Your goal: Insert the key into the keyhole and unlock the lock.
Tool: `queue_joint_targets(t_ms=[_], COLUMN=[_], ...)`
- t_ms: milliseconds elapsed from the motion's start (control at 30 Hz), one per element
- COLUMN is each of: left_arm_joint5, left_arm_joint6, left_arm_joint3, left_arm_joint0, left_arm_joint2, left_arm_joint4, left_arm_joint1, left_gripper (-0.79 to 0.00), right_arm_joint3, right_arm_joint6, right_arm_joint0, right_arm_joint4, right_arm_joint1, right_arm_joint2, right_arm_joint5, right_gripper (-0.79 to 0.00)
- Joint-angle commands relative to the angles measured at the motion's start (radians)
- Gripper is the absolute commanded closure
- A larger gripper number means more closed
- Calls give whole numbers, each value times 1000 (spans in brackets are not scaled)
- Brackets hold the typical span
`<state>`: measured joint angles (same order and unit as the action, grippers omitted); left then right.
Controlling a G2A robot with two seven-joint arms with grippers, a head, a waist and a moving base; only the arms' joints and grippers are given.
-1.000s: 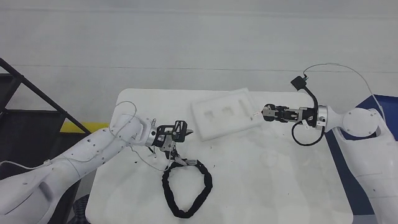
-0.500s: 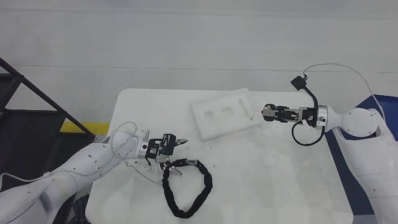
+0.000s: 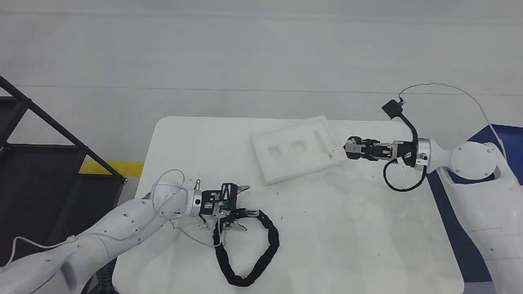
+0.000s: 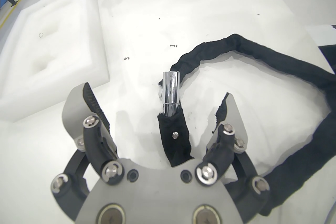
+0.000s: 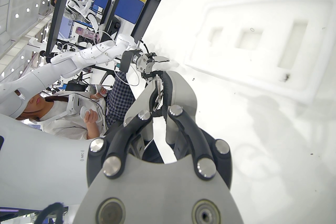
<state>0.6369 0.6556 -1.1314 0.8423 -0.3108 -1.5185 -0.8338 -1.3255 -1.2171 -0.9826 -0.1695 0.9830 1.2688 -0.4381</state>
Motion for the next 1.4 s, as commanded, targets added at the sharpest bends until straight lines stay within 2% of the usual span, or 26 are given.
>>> queue_joint_targets(t_ms=[0,100,133,200,267,367,400,433,700,800,1100,1367], left_arm_joint5=[-8,-13,-14,-15,-18,-21,-16,-12,13,48,162,275], left_arm_joint6=[-18,-32,-37,-46,-54,-70,-77,-85,-189,-194,-48,79], left_arm_joint3=[-3,-6,-7,-7,-7,-8,-8,-8,-21,-29,-78,-208], left_arm_joint0=[7,16,19,24,29,36,37,37,42,41,35,40], left_arm_joint2=[-5,-12,-15,-21,-28,-39,-42,-46,-72,-86,-164,-235], left_arm_joint4=[-6,-12,-14,-16,-18,-17,-19,-19,4,31,41,-16], left_arm_joint1=[-4,-7,-9,-11,-12,-15,-15,-16,-31,-34,-5,36], left_gripper=[-785,-785,-751,-613,-419,-237,-95,-12,0,0,0,0], right_arm_joint3=[0,0,0,0,0,0,0,0,0,0,0,0], right_arm_joint6=[0,0,0,0,0,0,0,0,0,0,0,0], right_arm_joint0=[0,0,0,0,0,0,0,0,0,0,0,0], right_arm_joint4=[0,0,0,0,0,0,0,0,0,0,0,0], right_arm_joint1=[0,0,0,0,0,0,0,0,0,0,0,0], right_arm_joint2=[0,0,0,0,0,0,0,0,0,0,0,0], right_arm_joint5=[0,0,0,0,0,0,0,0,0,0,0,0], right_gripper=[0,0,0,0,0,0,0,0,0,0,0,0])
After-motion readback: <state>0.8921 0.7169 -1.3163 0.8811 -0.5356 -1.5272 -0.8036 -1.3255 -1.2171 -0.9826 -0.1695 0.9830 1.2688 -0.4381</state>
